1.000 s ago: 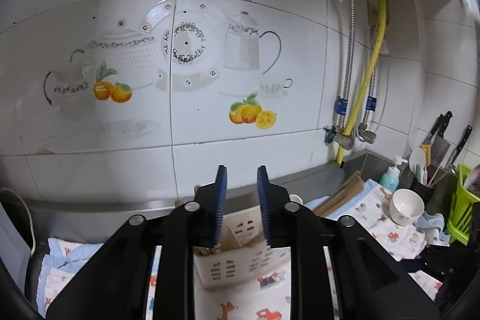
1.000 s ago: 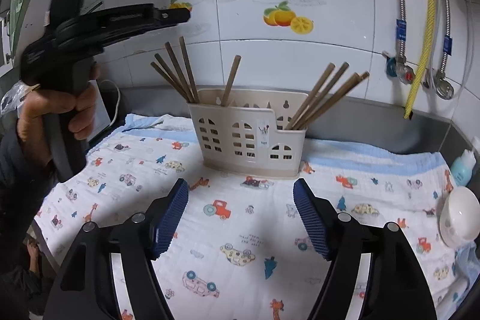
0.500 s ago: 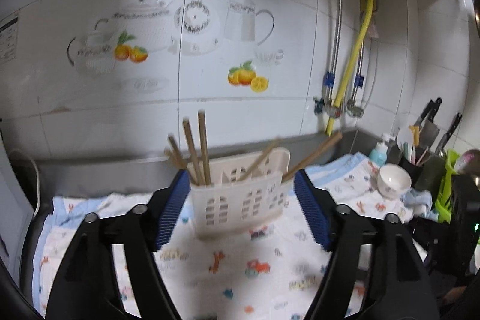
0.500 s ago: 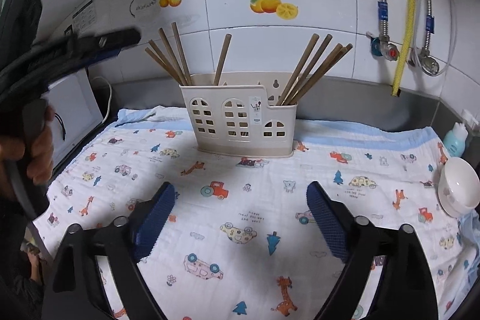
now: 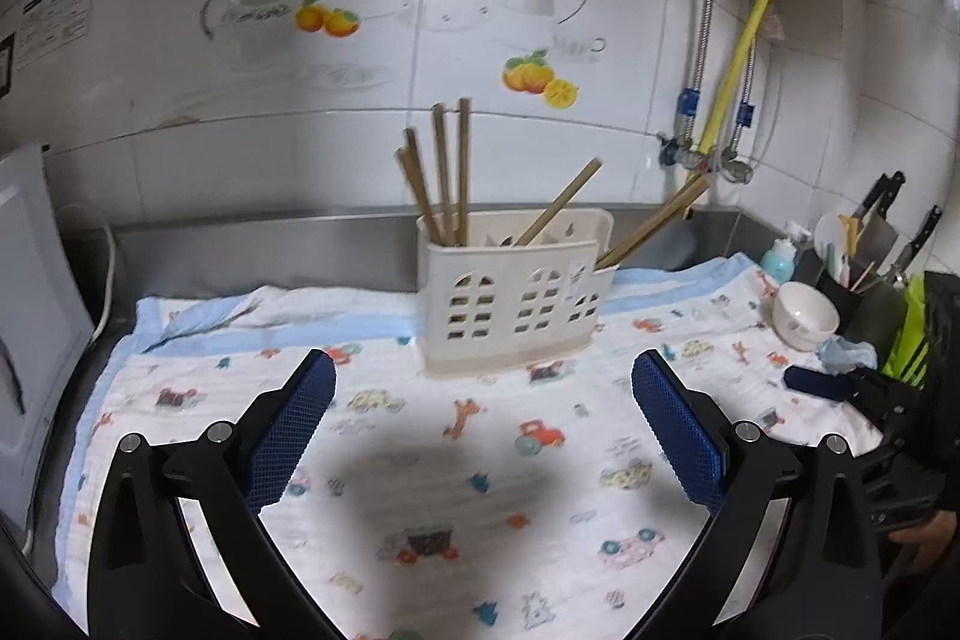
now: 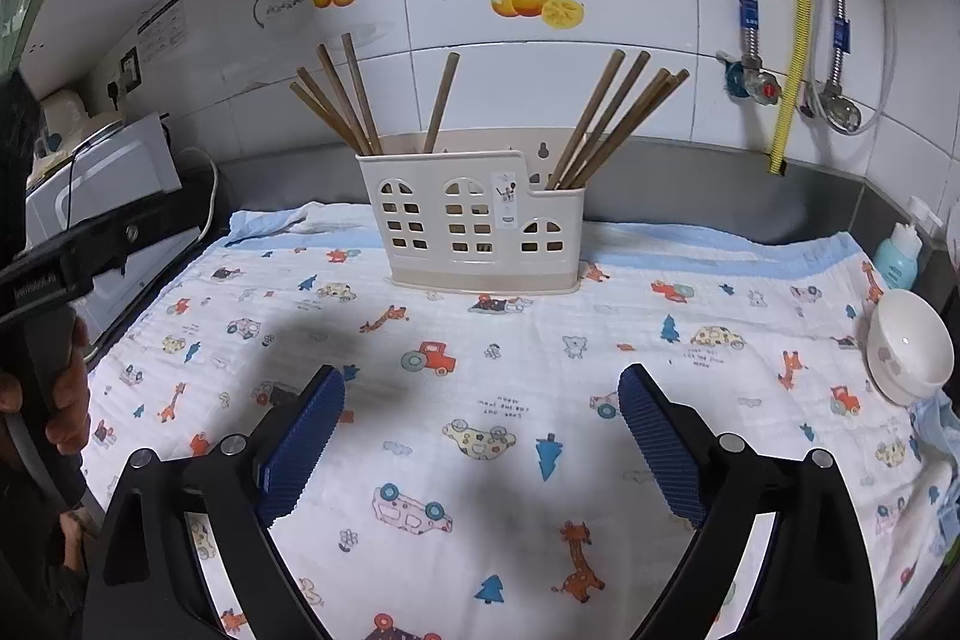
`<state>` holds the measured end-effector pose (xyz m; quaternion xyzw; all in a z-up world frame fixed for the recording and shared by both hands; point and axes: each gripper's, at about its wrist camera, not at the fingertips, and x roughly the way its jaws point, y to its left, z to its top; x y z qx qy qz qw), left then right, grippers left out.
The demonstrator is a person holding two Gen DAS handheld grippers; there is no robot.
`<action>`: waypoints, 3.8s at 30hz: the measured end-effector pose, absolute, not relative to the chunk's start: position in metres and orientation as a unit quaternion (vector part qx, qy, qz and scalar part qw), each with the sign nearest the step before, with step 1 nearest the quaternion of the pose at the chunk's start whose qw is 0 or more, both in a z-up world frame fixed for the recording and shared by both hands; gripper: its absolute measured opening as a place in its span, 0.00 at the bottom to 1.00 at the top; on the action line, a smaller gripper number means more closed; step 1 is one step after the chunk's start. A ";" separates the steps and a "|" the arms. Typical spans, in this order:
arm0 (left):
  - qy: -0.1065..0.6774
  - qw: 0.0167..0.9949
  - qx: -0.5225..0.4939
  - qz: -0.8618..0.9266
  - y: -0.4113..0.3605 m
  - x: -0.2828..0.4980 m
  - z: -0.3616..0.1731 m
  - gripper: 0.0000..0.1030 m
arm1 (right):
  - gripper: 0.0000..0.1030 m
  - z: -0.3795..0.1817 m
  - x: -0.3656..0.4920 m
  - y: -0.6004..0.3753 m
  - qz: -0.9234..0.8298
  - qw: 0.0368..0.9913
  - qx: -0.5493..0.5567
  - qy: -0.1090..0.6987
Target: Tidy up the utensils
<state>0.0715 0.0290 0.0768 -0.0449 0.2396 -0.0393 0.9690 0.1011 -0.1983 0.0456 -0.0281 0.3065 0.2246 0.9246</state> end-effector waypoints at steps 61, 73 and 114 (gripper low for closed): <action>0.311 0.949 -0.050 0.004 0.038 0.025 0.022 0.95 | 0.89 0.029 0.093 -0.197 0.208 0.921 -0.017 0.329; 0.315 0.948 -0.050 0.000 0.035 0.025 0.020 0.95 | 0.89 0.027 0.093 -0.195 0.208 0.920 -0.019 0.331; 0.317 0.947 -0.049 0.000 0.035 0.026 0.016 0.95 | 0.89 0.024 0.092 -0.192 0.209 0.919 -0.022 0.333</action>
